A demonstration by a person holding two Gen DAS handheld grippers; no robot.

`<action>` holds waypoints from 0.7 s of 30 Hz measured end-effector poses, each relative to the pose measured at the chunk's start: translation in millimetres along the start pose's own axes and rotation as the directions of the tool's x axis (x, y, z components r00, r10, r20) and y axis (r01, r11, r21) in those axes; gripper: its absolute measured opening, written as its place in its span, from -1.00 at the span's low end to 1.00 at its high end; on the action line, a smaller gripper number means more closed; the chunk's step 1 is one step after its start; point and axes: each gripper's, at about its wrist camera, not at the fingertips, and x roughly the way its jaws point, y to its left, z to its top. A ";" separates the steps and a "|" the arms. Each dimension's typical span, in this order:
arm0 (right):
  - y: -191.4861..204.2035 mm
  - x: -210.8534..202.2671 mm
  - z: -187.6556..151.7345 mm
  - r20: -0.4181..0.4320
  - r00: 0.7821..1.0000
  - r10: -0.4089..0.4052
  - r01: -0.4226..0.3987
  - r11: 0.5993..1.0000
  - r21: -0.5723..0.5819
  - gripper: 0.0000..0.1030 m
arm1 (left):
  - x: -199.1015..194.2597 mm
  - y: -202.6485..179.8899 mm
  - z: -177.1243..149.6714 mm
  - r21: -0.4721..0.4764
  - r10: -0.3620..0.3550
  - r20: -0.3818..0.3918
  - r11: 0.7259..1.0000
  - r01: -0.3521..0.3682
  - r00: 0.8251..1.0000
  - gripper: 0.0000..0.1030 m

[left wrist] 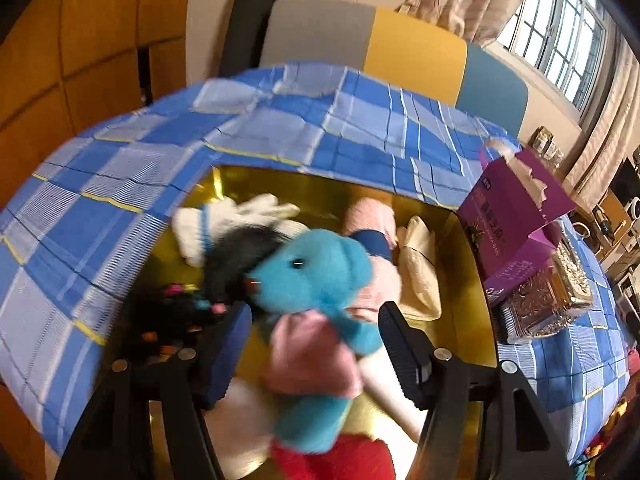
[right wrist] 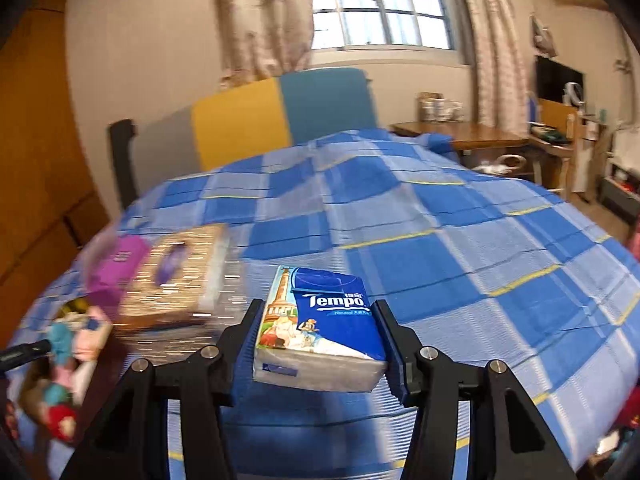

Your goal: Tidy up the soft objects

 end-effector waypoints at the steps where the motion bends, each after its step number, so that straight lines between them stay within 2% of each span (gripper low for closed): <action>1: 11.1 -1.7 -0.1 -0.003 1.000 0.026 -0.026 1.000 -0.012 0.05 | -8.2 7.1 -1.8 -0.008 0.003 0.016 1.000 -0.003 1.000 0.29; 5: 61.0 -7.4 -0.1 -0.020 0.990 0.138 -0.140 0.988 -0.069 0.05 | -33.4 27.8 -5.7 -0.022 -0.003 0.066 1.000 0.004 0.998 0.29; 9: 109.3 -11.3 -1.8 -0.041 0.970 0.238 -0.241 0.965 -0.103 0.05 | -51.2 36.7 -11.8 -0.031 0.003 0.097 1.000 0.000 0.995 0.29; 11: 134.7 -13.3 -4.6 -0.053 0.957 0.286 -0.290 0.950 -0.115 0.05 | -56.3 39.4 -15.1 -0.044 0.046 0.093 0.998 -0.042 0.995 0.29; 13: 154.3 -14.4 -7.7 -0.069 0.944 0.321 -0.328 0.937 -0.125 0.05 | -59.2 40.8 -18.4 -0.050 0.094 0.085 0.995 -0.090 0.992 0.29; 17: 199.9 -11.0 -19.8 -0.125 0.918 0.377 -0.394 0.905 -0.160 0.05 | -66.7 40.9 -26.3 -0.047 0.094 0.081 0.995 -0.090 0.992 0.29; 21: 241.8 1.5 -39.0 -0.207 0.898 0.388 -0.427 0.883 -0.195 0.05 | -72.0 41.0 -32.6 -0.047 0.115 0.054 0.993 -0.113 0.992 0.30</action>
